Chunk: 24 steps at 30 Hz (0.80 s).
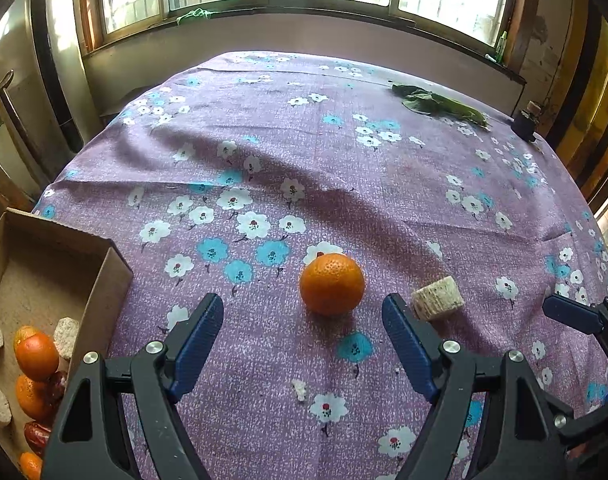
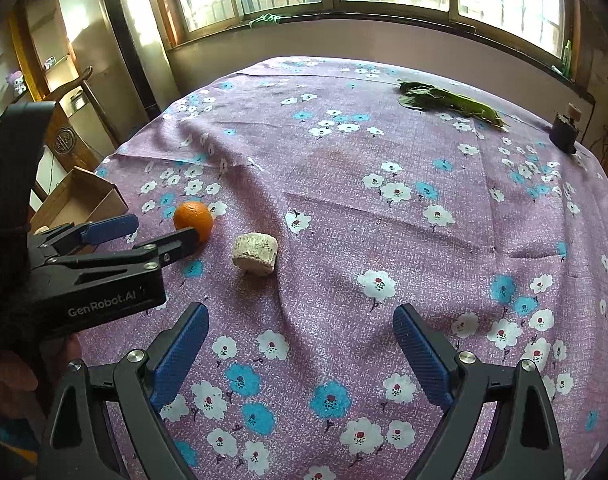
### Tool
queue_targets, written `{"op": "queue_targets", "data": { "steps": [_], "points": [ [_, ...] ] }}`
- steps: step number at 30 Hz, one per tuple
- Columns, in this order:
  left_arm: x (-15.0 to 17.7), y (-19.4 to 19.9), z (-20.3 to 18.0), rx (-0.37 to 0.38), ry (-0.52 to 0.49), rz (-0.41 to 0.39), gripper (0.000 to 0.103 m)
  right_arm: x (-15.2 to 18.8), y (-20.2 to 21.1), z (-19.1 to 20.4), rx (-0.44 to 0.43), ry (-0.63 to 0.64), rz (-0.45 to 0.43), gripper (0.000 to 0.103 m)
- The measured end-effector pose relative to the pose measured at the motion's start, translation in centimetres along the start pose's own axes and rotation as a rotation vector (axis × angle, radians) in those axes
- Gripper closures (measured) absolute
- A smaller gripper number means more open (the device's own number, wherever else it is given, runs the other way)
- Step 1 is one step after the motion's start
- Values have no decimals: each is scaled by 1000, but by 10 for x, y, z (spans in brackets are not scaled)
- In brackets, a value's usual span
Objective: Organize fruits
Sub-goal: 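Grasp the last orange with the left tool, then grasp the last white block with the right tool while the left tool holds the orange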
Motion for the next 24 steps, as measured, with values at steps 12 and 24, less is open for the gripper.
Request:
{"op": "queue_targets", "data": {
  "steps": [12, 24],
  "points": [
    [0, -6, -5, 57, -13, 7, 71, -14, -11, 15, -27, 54, 0, 32],
    [18, 22, 15, -5, 12, -9, 71, -26, -48, 43, -19, 154, 48, 63]
  ]
}}
Point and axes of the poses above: each gripper's, at about its wrist camera, not at the fingertips, and y roughly against the way its jaws point, z to its left, x to its underside, the point moved 7 cm from there along -y, roughly the way its jaws point, and after that the axes turned 5 degrees about x, right-handed, at the moved point
